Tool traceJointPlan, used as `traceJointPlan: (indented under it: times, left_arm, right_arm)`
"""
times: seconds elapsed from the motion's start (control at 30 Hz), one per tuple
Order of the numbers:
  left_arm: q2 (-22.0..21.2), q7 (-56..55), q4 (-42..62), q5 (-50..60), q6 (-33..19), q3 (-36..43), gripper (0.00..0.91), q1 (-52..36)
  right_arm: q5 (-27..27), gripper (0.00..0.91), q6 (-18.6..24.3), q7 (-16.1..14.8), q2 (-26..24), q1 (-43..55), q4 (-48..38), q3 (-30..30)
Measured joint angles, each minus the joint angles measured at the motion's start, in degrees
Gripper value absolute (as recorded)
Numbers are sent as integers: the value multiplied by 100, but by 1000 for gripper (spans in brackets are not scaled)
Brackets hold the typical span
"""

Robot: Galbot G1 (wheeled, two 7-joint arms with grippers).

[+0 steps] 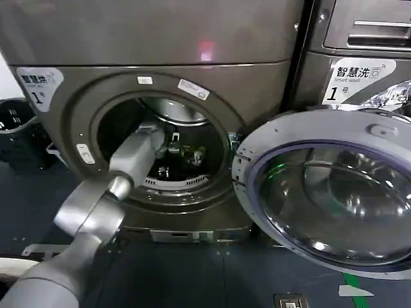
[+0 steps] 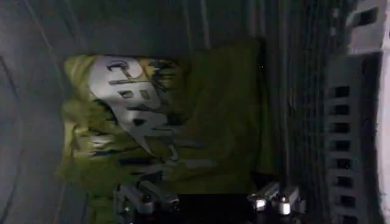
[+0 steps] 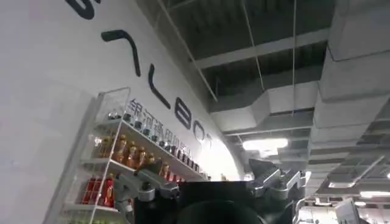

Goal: Grasp the clothes from the dryer.

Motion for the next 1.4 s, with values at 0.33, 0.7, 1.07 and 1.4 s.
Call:
traceJointPlan:
  times: [0.33,0.7,1.07,1.4]
  left_arm:
    - [-148,-55,369,-140,163,133,34,-30]
    - [-118,-162,387,-465,122,-144,0,101]
    - [201,-1401,-399,-1655,437,-1100,0,569]
    - [478,-3602,-2523,-3701,497,-2209,0,1805]
  right_arm:
    - [-7,907,38,-35,58,-3,1,8]
    - [-9,907,78,-41,118,36,13,-10]
    - [-83,907,109,-27,107,161,74,-172]
    - [-167,907,168,-22,108,252,135,-360]
